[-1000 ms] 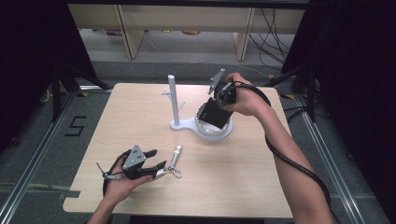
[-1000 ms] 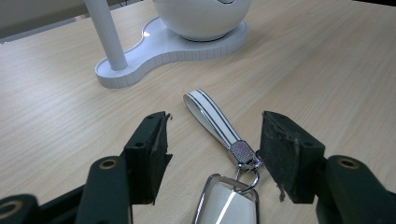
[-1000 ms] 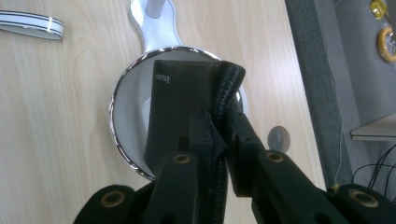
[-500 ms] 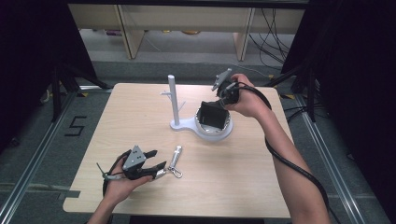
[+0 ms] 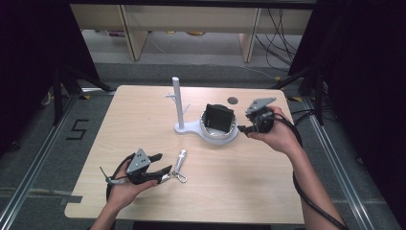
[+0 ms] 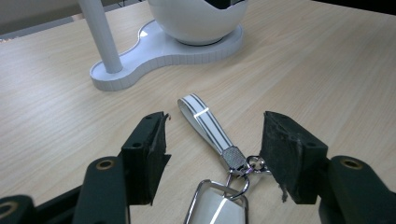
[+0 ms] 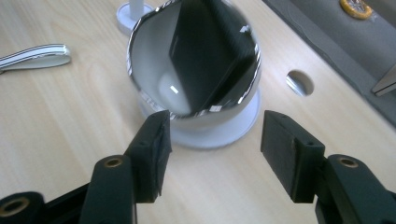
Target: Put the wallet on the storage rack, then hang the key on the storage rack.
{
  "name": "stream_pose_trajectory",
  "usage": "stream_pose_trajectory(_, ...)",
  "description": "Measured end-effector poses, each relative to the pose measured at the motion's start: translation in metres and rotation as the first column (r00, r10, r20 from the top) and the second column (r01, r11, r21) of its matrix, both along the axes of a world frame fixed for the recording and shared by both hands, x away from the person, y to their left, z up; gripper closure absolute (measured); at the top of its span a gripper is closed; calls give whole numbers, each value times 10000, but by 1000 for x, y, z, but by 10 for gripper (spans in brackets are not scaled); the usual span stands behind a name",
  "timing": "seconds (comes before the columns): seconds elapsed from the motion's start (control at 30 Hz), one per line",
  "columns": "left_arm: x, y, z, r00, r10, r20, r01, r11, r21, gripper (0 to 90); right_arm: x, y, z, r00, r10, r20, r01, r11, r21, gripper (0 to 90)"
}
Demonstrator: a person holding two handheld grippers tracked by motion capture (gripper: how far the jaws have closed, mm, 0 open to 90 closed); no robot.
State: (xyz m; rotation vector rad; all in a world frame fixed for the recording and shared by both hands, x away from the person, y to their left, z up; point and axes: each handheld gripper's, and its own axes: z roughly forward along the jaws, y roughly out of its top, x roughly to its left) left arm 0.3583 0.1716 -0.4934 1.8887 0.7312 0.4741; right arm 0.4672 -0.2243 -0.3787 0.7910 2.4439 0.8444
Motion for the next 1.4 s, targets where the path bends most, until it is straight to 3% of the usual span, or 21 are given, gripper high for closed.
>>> stream_pose_trajectory(0.13, 0, -3, 2, 9995, -264, 161, 265, 9996, -24, 432, -22, -15, -31, 9991, -301, -310, 319, 9977, 594, 532)
stream_pose_trajectory(0.2, -1, -4, 4, 9993, -294, 217, 293, 9996, 23, 446, -29, -21, -45, 9981, -166, -597, 197, 9984, 529, 572)
stream_pose_trajectory(0.23, -1, -5, 4, 9992, -315, 227, 315, 9995, 21, 453, -34, -23, -51, 9986, -258, -456, 282, 9982, 529, 615)
stream_pose_trajectory(0.4, -3, -7, 6, 9984, -507, 252, 503, 9986, 165, 488, -49, -29, -68, 9941, -707, -828, 762, 9949, 658, 780)
stream_pose_trajectory(0.43, -3, -7, 6, 9966, -755, 326, 748, 9970, 206, 502, -51, -30, -69, 9924, -691, -1014, 756, 9952, 621, 787)
stream_pose_trajectory(0.53, -4, -8, 7, 9939, -1017, 429, 997, 9940, 457, 525, -56, -28, -78, 9926, -772, -935, 836, 9943, 664, 792)
stream_pose_trajectory(0.6, -3, -8, 7, 9918, -1195, 462, 1170, 9917, 525, 532, -57, -28, -82, 9916, -653, -1114, 720, 9958, 572, 786)
stream_pose_trajectory(0.73, -1, -10, 7, 9906, -1266, 515, 1233, 9904, 631, 542, -58, -25, -91, 9889, -742, -1289, 825, 9948, 603, 751)
stream_pose_trajectory(0.83, 1, -12, 8, 9859, -1613, 442, 1571, 9838, 862, 543, -59, -23, -92, 9864, -824, -1420, 897, 9949, 457, 712)
stream_pose_trajectory(0.9, 2, -15, 9, 9833, -1783, 365, 1737, 9792, 1047, 540, -58, -24, -92, 9881, -591, -1418, 634, 9976, 260, 691)
stream_pose_trajectory(0.93, 4, -15, 10, 9800, -1955, 367, 1898, 9743, 1216, 538, -59, -23, -92, 9846, -660, -1621, 704, 9973, 214, 680)
stream_pose_trajectory(1.13, 8, -17, 15, 9724, -2320, 238, 2247, 9593, 1707, 513, -60, -23, -95, 9823, -892, -1645, 969, 9945, 388, 627)
stream_pose_trajectory(1.17, 8, -17, 15, 9701, -2420, 193, 2347, 9552, 1802, 507, -61, -24, -94, 9787, -818, -1881, 882, 9958, 259, 624)
stream_pose_trajectory(1.2, 10, -16, 16, 9672, -2534, 152, 2448, 9469, 2083, 501, -61, -24, -95, 9812, -839, -1740, 904, 9955, 293, 622)
stream_pose_trajectory(1.23, 11, -17, 16, 9672, -2537, 114, 2460, 9473, 2051, 493, -62, -24, -96, 9806, -843, -1771, 913, 9953, 315, 619)
stream_pose_trajectory(1.27, 13, -17, 17, 9646, -2637, 67, 2554, 9402, 2252, 487, -62, -22, -98, 9833, -848, -1611, 935, 9945, 476, 614)
stream_pose_trajectory(1.3, 13, -17, 17, 9640, -2659, -1, 2591, 9394, 2244, 484, -64, -21, -98, 9778, -926, -1877, 1028, 9937, 453, 610)
stream_pose_trajectory(1.37, 15, -18, 17, 9625, -2713, -30, 2651, 9380, 2234, 480, -62, -24, -97, 9815, -736, -1766, 799, 9964, 291, 608)
stream_pose_trajectory(1.4, 16, -17, 18, 9585, -2848, -131, 2791, 9280, 2468, 479, -62, -24, -98, 9842, -779, -1590, 850, 9956, 384, 607)
